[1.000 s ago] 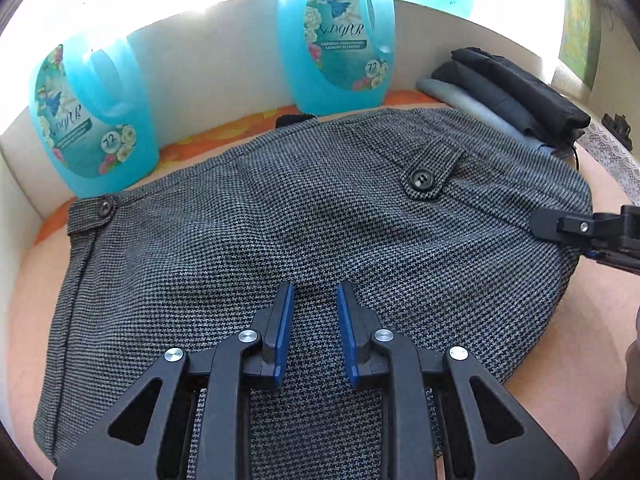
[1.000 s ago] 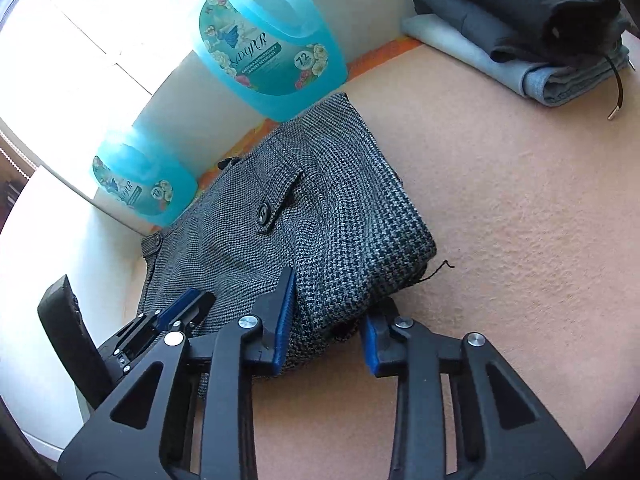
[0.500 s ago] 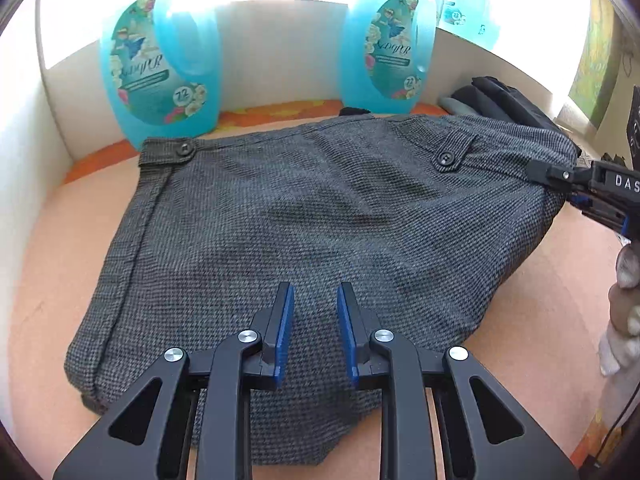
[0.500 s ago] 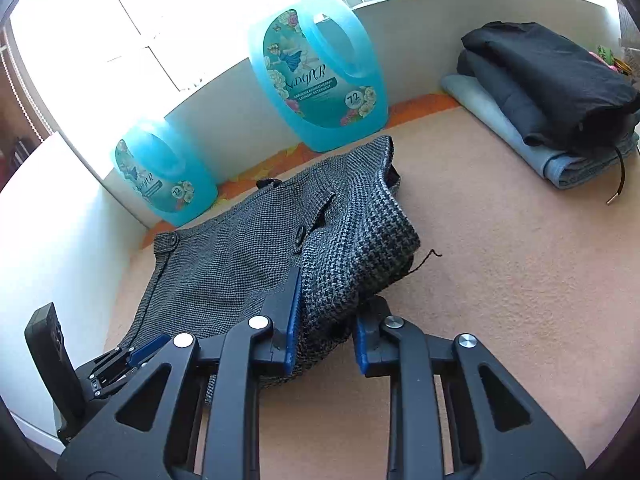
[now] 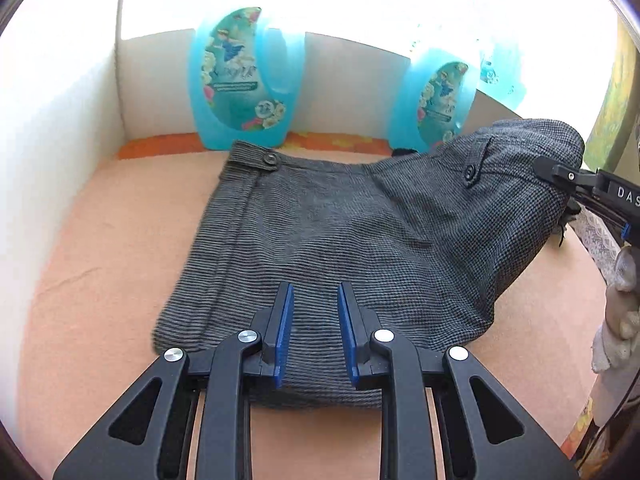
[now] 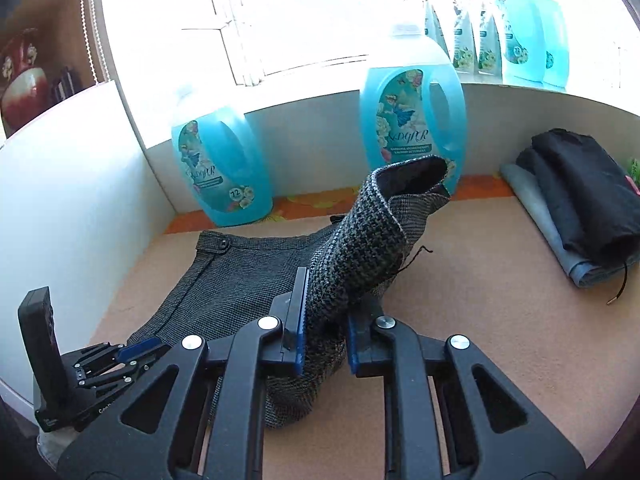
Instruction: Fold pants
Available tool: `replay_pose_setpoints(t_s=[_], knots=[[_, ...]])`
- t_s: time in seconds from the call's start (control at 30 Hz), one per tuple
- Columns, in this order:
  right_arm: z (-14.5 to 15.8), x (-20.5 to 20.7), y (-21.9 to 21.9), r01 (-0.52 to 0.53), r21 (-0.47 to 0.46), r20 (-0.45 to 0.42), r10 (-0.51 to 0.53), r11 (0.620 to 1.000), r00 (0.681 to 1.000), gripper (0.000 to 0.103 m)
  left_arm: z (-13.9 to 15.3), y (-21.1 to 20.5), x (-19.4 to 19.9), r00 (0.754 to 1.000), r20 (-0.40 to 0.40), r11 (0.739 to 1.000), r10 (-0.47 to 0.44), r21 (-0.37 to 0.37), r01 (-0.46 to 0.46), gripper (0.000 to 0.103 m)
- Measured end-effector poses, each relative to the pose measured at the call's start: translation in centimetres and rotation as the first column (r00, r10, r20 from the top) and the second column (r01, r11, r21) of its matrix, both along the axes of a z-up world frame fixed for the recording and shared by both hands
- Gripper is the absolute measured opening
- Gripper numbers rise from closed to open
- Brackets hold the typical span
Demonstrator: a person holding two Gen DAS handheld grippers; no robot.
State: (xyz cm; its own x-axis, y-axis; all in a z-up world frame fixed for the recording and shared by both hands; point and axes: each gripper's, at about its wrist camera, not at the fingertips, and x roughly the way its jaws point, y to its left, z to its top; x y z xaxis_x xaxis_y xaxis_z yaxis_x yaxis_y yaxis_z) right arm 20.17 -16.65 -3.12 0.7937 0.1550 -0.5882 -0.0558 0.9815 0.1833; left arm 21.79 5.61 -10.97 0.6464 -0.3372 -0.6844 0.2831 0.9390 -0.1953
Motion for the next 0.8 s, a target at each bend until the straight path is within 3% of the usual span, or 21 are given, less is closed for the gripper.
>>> replay_pose_setpoints(t_s=[0.23,0.43,0.6,0.8], knots=[[0.0,1.3,7.9,-0.166,-0.111,0.009,0.168,0.980,0.986,0.015,1.5,8.3,-1.8,0.983,0.031,0.983,0.184,-0.032,-0.183,0.021],[-2.8,2.5,16.6,-0.353,-0.204,-0.071,0.346,0.913,0.935,0.014,2.1,13.4,-3.6,0.953,0.050,0.953,0.299,-0.070,-0.295,0.021],[-6.8,4.0,22.2,-0.442,-0.257,-0.169,0.410,0.859,0.896,0.013,2.3,14.7,-4.1,0.942,0.058,0.943,0.331,-0.059,-0.328,0.021],[-9.0,4.7,23.9,-0.489,-0.273,-0.211,0.445,0.828,0.870,0.014,2.6,14.8,-4.3,0.937,0.074,0.940,0.340,-0.045,-0.337,0.021]])
